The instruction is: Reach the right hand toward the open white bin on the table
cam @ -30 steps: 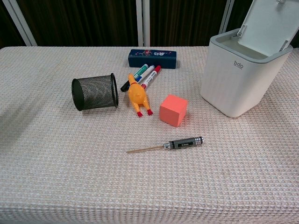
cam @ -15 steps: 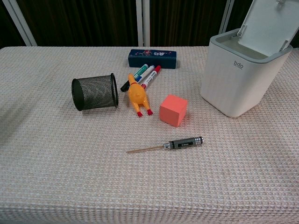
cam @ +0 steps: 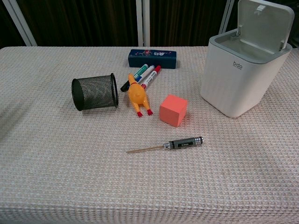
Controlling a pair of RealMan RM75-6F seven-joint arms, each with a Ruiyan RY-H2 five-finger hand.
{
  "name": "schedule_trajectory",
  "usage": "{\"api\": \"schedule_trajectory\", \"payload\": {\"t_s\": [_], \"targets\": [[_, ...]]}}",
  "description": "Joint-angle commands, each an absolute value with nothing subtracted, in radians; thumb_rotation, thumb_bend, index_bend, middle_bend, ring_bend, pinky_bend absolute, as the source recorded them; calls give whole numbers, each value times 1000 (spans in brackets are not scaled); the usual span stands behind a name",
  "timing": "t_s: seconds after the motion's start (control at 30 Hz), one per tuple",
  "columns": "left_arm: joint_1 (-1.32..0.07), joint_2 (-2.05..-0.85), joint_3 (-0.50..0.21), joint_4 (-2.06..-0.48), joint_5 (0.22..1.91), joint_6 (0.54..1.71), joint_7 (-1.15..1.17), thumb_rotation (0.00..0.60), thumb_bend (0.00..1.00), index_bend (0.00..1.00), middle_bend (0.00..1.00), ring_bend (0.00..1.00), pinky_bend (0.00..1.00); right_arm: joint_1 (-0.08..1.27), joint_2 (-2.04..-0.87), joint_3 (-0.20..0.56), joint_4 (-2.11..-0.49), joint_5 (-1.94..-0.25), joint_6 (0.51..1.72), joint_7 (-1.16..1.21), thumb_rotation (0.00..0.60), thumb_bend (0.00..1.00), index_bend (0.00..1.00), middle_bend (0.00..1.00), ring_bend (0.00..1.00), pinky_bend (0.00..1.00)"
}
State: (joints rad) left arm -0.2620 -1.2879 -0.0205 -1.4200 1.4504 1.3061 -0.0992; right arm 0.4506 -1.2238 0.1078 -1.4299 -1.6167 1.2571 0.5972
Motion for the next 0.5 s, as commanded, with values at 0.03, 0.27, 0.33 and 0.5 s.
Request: {"api": "schedule_trajectory", "payload": {"t_s": [0.03,0.27,0.33,0.5], "targets": [[-259,-1284,-21,-1422,1452,1309,-101,194,77,128,137,120,261,455,-1229,99,-1437,-1624,1257,579,600,381,0,171,0,0],[-258,-1286,-24,-1422,1457,1308,-111,197,77,128,137,120,262,487,-1184,53,-1479,-1630,1149,406,600,359,0,174,0,0],[-261,-1289,-26,-1423,1462,1307,-113,194,77,128,137,120,261,492,-1172,46,-1509,-1618,1121,338,600,356,0,175,0,0],[-267,-1292,-29,-1423,1466,1302,-117,194,78,128,137,120,262,496,-1160,42,-1553,-1600,1101,265,600,357,0,172,0,0]]}}
